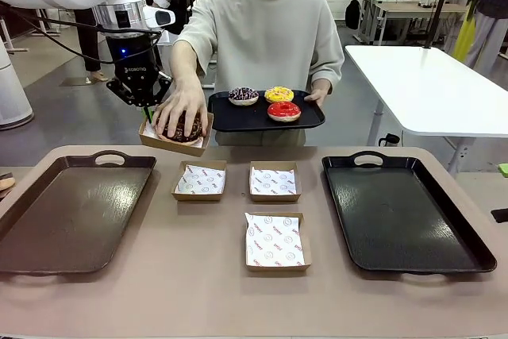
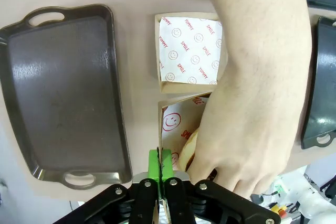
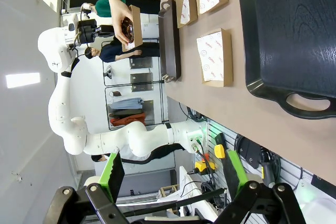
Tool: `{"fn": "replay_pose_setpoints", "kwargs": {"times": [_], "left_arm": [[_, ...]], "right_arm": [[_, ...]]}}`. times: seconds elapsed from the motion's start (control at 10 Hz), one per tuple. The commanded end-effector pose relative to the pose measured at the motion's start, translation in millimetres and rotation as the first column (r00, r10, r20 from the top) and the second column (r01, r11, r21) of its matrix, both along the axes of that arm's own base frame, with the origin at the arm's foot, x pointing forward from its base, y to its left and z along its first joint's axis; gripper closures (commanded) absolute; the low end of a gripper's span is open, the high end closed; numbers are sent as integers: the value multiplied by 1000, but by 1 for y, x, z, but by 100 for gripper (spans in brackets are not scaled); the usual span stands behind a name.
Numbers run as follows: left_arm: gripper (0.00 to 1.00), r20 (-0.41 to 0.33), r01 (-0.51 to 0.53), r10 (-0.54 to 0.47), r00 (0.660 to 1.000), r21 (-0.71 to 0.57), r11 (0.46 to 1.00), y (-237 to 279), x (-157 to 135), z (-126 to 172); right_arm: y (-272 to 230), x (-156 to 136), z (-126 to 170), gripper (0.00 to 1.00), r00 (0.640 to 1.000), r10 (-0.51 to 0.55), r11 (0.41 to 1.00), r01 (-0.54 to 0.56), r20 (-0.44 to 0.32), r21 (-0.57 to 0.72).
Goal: Individually package the donuts and arrange them on the tray.
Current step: Place the picked Paper togo box on the Handle tray while simultaneously picking up another Paper togo box from the table with the other hand.
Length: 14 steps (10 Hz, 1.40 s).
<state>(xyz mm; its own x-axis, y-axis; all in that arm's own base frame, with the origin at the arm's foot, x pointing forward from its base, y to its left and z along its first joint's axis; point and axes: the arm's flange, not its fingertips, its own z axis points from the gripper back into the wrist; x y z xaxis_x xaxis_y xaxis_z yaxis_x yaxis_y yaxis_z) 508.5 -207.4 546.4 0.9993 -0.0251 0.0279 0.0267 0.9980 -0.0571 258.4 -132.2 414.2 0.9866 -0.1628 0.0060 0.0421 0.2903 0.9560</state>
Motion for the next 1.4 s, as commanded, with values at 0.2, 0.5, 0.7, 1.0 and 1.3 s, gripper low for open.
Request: {"fn": "replay_pose_setpoints", "kwargs": {"times": [0.2,0.5,0.7,1.0,1.3], "left_arm": [[100,7,-15,15,1000,4,1000,2,-5,1],[100,7,-15,15,1000,4,1000,2,-5,1],[100,7,-15,15,1000,4,1000,2,-5,1],[99,19,112,-111,994,-43,993,19,-9,27],[99,71,135,-134,989,-16,991,99,-56,52]], "right_arm": [[0,0,0,0,1000,3,1000,-3,9,13],[0,0,0,0,1000,3,1000,-3,9,13],[0,0,0,0,1000,3,1000,-3,9,13],[28,8,46,0,998,-45,989,52,48,-142],[118,33,114,0,1000,9,887,-9,-3,-462]]}}
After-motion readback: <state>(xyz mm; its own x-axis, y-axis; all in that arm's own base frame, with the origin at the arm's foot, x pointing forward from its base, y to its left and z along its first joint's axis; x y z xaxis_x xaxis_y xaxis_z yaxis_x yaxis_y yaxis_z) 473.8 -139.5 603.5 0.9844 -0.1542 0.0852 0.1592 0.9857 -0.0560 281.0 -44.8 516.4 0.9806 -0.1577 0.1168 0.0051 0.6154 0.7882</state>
